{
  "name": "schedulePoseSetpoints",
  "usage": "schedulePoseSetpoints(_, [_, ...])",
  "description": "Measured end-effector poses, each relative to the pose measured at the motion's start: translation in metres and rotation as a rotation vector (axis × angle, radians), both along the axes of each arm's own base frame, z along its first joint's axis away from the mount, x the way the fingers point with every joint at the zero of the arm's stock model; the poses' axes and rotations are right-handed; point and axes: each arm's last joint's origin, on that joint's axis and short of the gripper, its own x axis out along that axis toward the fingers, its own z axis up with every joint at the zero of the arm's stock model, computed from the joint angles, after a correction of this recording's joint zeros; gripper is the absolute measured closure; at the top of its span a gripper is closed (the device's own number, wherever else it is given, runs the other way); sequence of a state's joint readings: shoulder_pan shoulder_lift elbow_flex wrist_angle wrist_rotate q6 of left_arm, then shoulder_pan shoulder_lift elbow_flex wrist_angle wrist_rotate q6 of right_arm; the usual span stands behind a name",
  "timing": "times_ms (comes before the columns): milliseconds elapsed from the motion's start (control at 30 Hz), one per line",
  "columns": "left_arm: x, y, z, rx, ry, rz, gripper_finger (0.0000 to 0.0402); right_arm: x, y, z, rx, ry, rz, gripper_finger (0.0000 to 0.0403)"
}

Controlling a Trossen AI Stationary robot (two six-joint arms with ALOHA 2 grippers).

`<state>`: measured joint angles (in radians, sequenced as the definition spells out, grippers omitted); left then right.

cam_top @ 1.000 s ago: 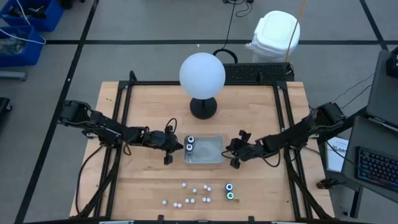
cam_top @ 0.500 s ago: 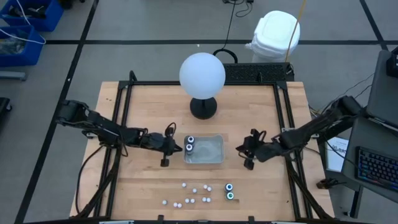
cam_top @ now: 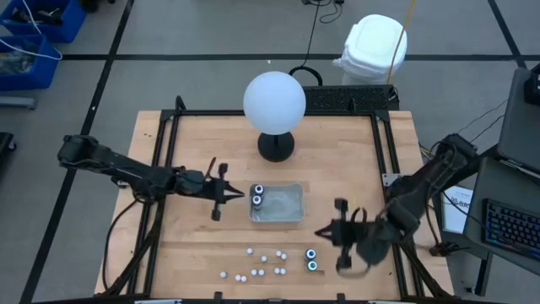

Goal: Pick & Place food coloring
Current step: Put the large green food coloring bottle into the gray bin

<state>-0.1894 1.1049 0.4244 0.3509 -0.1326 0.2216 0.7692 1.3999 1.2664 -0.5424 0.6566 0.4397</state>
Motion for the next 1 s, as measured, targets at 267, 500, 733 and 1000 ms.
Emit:
schedulePoseSetpoints(267, [-0.007,0.001,0.001,0.045,0.035,-0.015,0.0376,0.028,0.057,0.002,-0.086,0.053,0.046,0.0403])
schedulePoseSetpoints(500, [-0.008,0.002,-0.004,0.053,0.085,-0.014,0.0376,0.03,0.111,0.004,-0.048,0.091,0.039,0.0403])
schedulePoseSetpoints(733, [-0.009,0.002,-0.005,0.038,0.095,-0.008,0.0376,-0.011,0.124,0.001,-0.162,0.169,-0.104,0.0403])
schedulePoseSetpoints(1000, [-0.007,0.001,-0.001,0.016,0.059,-0.006,0.0376,-0.028,0.135,-0.034,-0.128,0.147,-0.116,0.0403])
